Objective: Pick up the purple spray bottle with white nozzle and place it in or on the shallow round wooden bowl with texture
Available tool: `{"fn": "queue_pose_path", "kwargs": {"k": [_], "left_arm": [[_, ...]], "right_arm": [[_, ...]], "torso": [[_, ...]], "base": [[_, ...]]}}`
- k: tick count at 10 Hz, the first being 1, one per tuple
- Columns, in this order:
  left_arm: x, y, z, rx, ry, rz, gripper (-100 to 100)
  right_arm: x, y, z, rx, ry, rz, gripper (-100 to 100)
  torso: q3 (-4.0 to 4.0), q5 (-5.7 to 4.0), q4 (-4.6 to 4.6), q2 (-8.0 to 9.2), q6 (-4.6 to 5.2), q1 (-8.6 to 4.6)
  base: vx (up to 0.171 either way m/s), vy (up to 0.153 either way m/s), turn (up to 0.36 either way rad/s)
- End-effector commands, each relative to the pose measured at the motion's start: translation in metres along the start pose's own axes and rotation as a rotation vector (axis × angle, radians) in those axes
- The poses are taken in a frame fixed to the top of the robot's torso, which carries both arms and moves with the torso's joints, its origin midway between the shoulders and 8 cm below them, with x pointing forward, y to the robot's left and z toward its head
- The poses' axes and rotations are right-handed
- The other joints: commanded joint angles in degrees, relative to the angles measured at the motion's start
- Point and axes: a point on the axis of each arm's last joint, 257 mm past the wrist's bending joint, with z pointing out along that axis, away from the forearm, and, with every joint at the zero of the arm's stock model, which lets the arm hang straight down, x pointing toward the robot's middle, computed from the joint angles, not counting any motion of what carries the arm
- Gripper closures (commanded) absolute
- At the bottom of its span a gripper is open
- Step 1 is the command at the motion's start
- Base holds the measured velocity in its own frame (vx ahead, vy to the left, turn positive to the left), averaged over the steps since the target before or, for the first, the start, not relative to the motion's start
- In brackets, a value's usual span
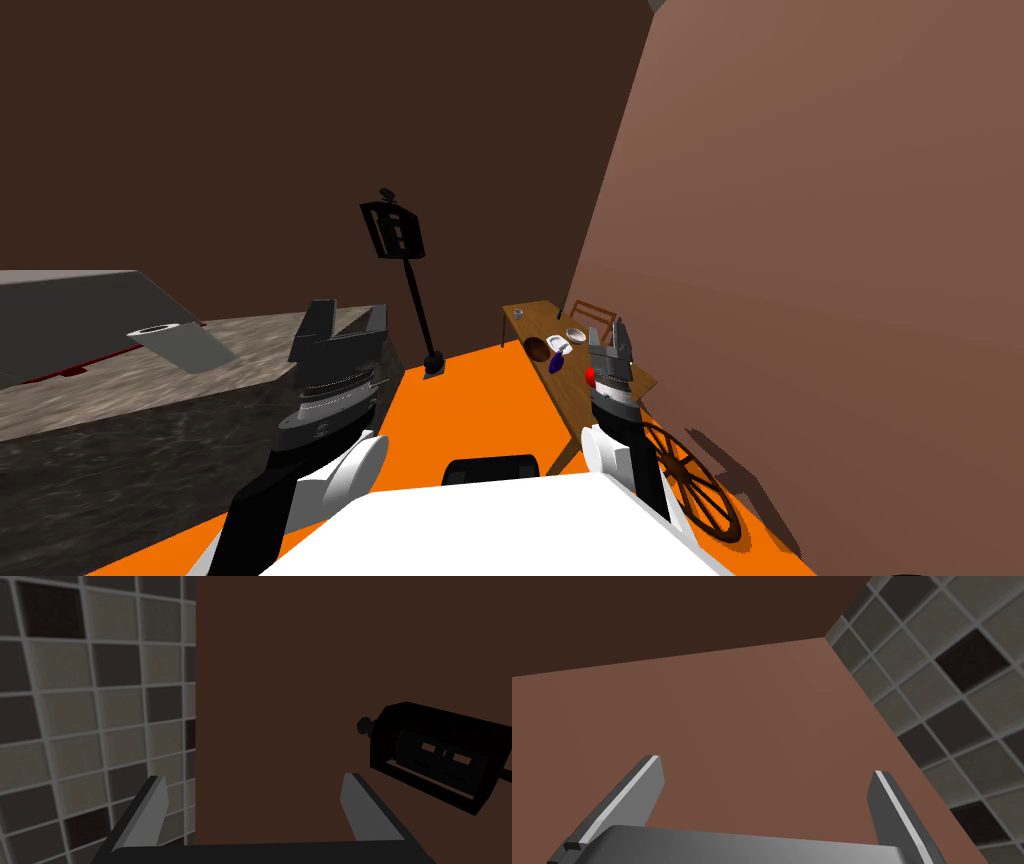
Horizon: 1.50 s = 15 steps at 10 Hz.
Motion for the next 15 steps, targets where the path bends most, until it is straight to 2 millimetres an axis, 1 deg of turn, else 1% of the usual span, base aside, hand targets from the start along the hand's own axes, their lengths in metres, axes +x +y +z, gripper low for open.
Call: {"fn": "queue_pose_path", "kwargs": {"k": [1, 4, 7, 8, 9, 10, 11, 13, 14, 15], "left_arm": [[0.000, 0.000, 0.000, 0.000, 0.000, 0.000, 0], [0.000, 0.000, 0.000, 0.000, 0.000, 0.000, 0], [0.000, 0.000, 0.000, 0.000, 0.000, 0.000, 0], [0.000, 0.000, 0.000, 0.000, 0.000, 0.000, 0], [0.000, 0.000, 0.000, 0.000, 0.000, 0.000, 0], [0.000, 0.000, 0.000, 0.000, 0.000, 0.000, 0], [0.000, 0.000, 0.000, 0.000, 0.000, 0.000, 0], [0.000, 0.000, 0.000, 0.000, 0.000, 0.000, 0], [0.000, 0.000, 0.000, 0.000, 0.000, 0.000, 0], [0.000, 0.000, 0.000, 0.000, 0.000, 0.000, 0]], "right_arm": [[-0.001, -0.007, -0.002, 0.005, 0.030, -0.049, -100], [-0.007, -0.024, -0.008, 0.015, 0.073, -0.161, -100], [-0.021, -0.046, -0.015, 0.028, 0.107, -0.313, -100], [-0.021, -0.047, -0.016, 0.030, 0.107, -0.320, -100], [-0.027, -0.055, -0.019, 0.036, 0.116, -0.381, -100], [-0.034, -0.060, -0.020, 0.032, 0.122, -0.437, -100], [-0.035, -0.064, -0.022, 0.042, 0.123, -0.445, -100], [-0.050, -0.077, -0.025, 0.043, 0.133, -0.564, -100], [-0.052, -0.083, -0.029, 0.059, 0.136, -0.579, -100], [-0.061, -0.090, -0.031, 0.062, 0.139, -0.644, -100]], "torso": [[0.00, 0.00, 0.00, 0.00, 0.00, 0.00], [-0.16, 0.07, -0.06, -0.27, 0.00, 0.31], [-0.23, 0.09, -0.09, -0.41, 0.00, 0.43], [-0.27, 0.11, -0.11, -0.47, 0.00, 0.52], [-0.23, 0.08, -0.09, -0.38, 0.00, 0.30], [-0.23, 0.04, -0.09, -0.39, 0.00, 0.17], [-0.29, 0.05, -0.11, -0.49, 0.01, 0.22], [-0.24, 0.04, -0.09, -0.40, 0.01, 0.18], [-0.29, 0.05, -0.11, -0.50, 0.01, 0.23], [-0.26, 0.05, -0.11, -0.43, 0.00, 0.19]], "base": [[0.032, 0.044, 0.021], [0.078, 0.086, -0.001], [0.107, 0.121, -0.036], [0.088, 0.071, -0.027], [0.095, 0.038, -0.040], [0.135, 0.069, -0.076], [0.096, 0.064, -0.041], [0.115, 0.062, -0.101], [0.104, 0.061, -0.045], [0.122, 0.052, -0.082]]}}
